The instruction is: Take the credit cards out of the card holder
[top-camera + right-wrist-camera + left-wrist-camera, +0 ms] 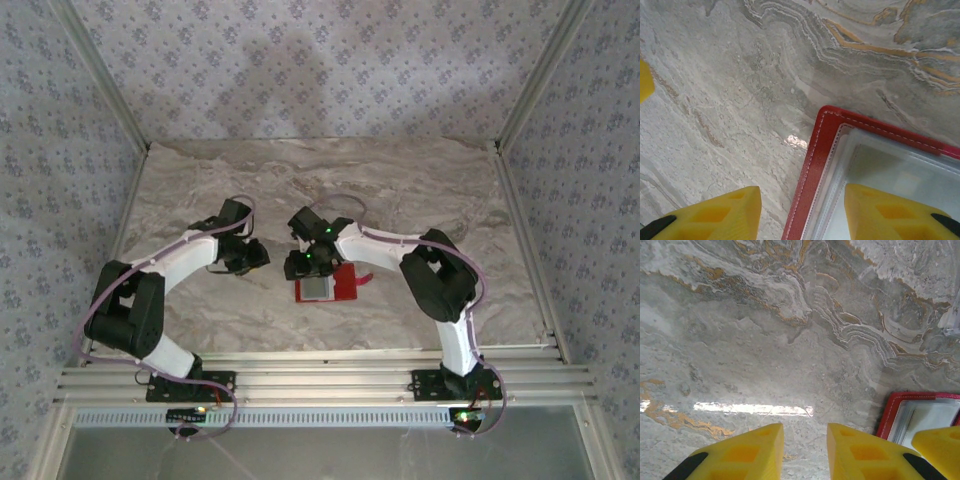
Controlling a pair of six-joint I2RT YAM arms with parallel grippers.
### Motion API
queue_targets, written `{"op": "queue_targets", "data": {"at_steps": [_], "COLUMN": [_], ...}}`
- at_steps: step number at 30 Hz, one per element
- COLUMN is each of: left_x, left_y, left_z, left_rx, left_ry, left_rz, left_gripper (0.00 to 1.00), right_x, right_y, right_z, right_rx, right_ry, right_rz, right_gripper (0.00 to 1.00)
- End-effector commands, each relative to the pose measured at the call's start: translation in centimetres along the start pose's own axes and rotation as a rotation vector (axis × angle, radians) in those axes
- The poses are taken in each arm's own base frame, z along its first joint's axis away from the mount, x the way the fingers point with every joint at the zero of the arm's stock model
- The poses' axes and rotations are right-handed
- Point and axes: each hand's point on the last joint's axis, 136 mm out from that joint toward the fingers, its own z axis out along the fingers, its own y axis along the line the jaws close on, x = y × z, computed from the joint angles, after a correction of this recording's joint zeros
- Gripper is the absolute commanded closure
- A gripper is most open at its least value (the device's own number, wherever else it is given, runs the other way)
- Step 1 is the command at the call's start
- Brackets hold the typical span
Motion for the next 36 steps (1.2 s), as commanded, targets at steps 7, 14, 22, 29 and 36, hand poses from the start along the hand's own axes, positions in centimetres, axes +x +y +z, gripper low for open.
{"op": "queue_targets", "data": {"at_steps": [7,14,22,29,36], "left_x": [0.4,0.4,0.3,0.2,0.2], "left_y": [-0.1,-0.1,-0.3,-0.4,-0.4], "left_z": [-0.3,-0.3,-0.4,-0.4,-0.5], "left_rx": [0.021,0.023,0.024,0.029,0.028], "left_ry": [0.008,0.009,0.011,0.011,0.010], "left_rz": [0.015,0.015,0.015,0.012,0.010], "left_gripper": [0.71,0.70,0.70,0.70,0.70], "right_x": [0.7,1.1,1.5,1.8,2.0], "right_y": [-0.7,-2.2,-3.6,-5.1,-6.3], "right_z": [0.7,-0.1,-1.1,-2.1,-3.3], "right_rx": [0.043,0.129,0.214,0.327,0.431], "right_ry": [0.028,0.021,0.018,0.010,0.013], "right_rz": [0.021,0.026,0.021,0.002,-0.015], "right_gripper": [0.50,0.49,0.48,0.46,0.43]}}
